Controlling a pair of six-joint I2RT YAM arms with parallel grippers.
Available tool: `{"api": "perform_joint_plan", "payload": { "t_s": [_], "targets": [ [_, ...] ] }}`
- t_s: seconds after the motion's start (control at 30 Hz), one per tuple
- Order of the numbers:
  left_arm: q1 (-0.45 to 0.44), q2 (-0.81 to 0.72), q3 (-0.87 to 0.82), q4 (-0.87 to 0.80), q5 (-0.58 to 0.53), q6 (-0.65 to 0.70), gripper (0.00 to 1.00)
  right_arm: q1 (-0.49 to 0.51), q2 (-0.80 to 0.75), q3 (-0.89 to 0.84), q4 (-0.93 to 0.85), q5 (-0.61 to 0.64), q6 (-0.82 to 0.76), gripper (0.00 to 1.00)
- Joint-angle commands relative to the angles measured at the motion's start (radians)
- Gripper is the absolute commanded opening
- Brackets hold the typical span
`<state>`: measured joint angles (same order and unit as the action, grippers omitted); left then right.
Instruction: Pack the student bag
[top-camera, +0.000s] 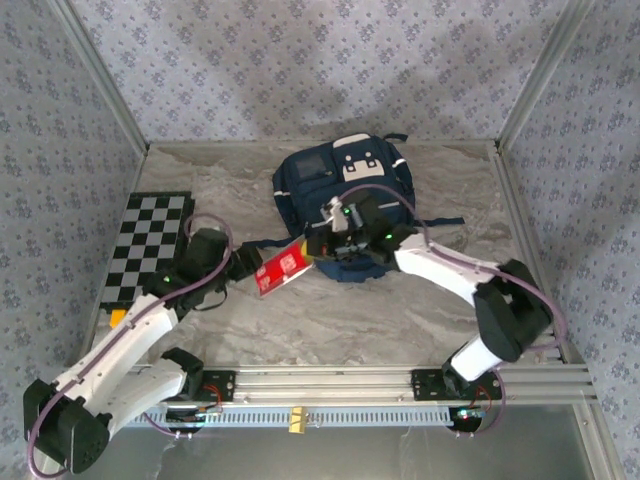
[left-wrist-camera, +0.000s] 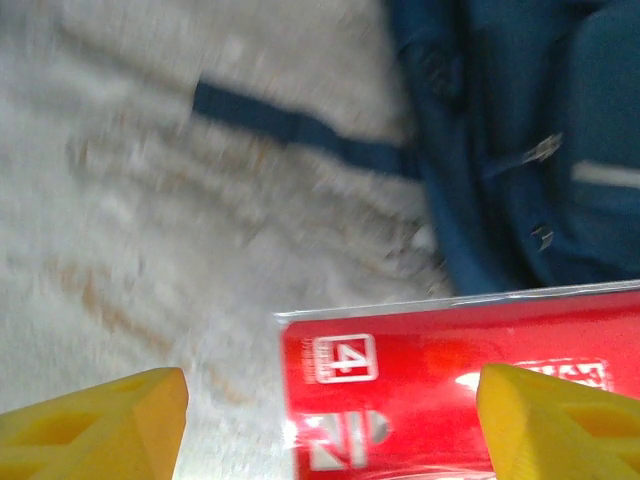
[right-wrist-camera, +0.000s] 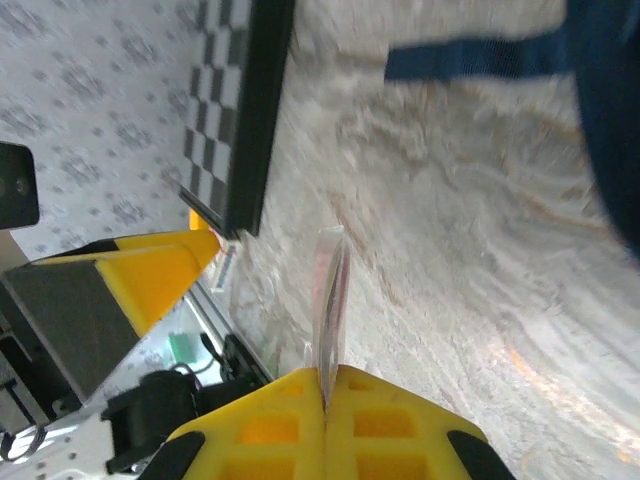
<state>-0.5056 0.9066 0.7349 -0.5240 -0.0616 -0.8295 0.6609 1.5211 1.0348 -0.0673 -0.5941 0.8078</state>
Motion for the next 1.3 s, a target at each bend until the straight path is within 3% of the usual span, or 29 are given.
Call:
{"api": "perform_joint_plan", "payload": {
  "t_s": [0.0, 0.23, 0.37, 0.47, 0.7, 0.83, 0.97, 1.27],
  "targets": [
    [0.008, 0.057, 0.109, -0.006, -0.084, 0.194, 0.77, -0.091, -0.097, 0.041, -0.102, -0.068, -0.044, 0.0],
    [-0.021, 0.261, 0.303, 0.138, -0.011, 0.476, 0.77, -0.397, -0.227, 0.103, -0.295, -0.204, -0.116, 0.0],
    [-0.134, 0.404, 0.365, 0.232, -0.025, 0.647, 0.8, -0.574, -0.296, 0.078, -0.325, -0.261, -0.1, 0.0],
    [-0.239, 0.532, 0.423, 0.283, -0.104, 0.796, 0.82, -0.695, -0.335, 0.054, -0.351, -0.293, -0.099, 0.0],
    [-0.324, 0.764, 0.517, 0.366, -0.033, 0.988, 0.88, -0.932, -0.403, -0.025, -0.402, -0.34, -0.104, 0.0],
    [-0.335, 0.886, 0.617, 0.313, -0.031, 1.043, 0.89, -1.003, -0.407, -0.057, -0.416, -0.379, -0.113, 0.0],
    [-0.332, 0.967, 0.683, 0.307, -0.116, 1.072, 0.9, -1.019, -0.407, -0.066, -0.441, -0.377, -0.147, 0.0],
    [-0.287, 0.974, 0.766, 0.263, -0.079, 1.051, 0.69, -1.022, -0.412, -0.064, -0.501, -0.358, -0.171, 0.0]
  ]
}}
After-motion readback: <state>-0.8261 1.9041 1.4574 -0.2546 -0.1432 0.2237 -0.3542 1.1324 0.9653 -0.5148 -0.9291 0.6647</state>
